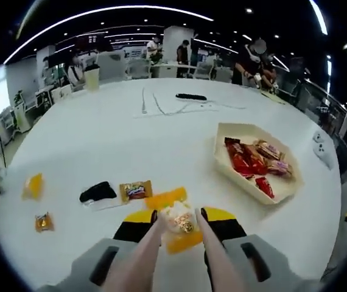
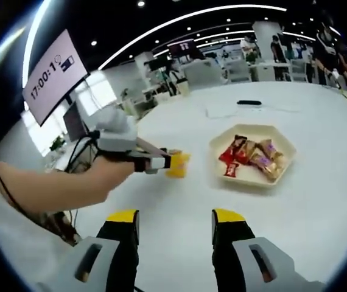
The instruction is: Place the target food into the container with the food tongs after gripping and lifting it, then release it inside without dropping or visibly crushing the food.
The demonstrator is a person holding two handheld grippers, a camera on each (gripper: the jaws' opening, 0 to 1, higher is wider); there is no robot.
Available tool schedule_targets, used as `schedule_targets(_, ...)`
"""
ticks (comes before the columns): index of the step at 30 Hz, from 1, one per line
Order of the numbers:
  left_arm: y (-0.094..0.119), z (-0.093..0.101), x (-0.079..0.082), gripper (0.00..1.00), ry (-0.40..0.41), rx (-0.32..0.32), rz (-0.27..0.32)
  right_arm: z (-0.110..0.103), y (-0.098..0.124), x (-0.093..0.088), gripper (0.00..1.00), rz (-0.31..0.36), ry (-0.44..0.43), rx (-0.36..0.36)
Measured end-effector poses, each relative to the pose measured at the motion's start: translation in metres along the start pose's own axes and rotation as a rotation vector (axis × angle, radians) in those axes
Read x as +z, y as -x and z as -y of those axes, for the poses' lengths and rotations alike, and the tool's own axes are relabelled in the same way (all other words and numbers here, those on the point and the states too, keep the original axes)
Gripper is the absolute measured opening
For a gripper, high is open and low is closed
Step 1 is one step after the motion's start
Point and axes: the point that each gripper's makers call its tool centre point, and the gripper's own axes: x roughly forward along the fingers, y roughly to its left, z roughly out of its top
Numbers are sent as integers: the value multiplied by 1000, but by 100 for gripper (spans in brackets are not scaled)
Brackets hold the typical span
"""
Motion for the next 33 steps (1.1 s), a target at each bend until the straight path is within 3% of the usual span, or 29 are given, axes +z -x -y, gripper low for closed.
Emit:
schedule_targets(11,-6,-1,0,23,-69,-25,-30,10,0,2,47,45,-51,-18)
schedule_targets(19,-5,-5,1,18,-63,-71,-48,11,0,3,47,67,-65,-25)
schedule_targets(28,7,-14,-2,15,-96,-86,-62,19,6,5,47,110,-102,-53)
schedule_targets(33,21,-17,6,15,-85,-90,-29,16,6,4,47,115,-104,-46)
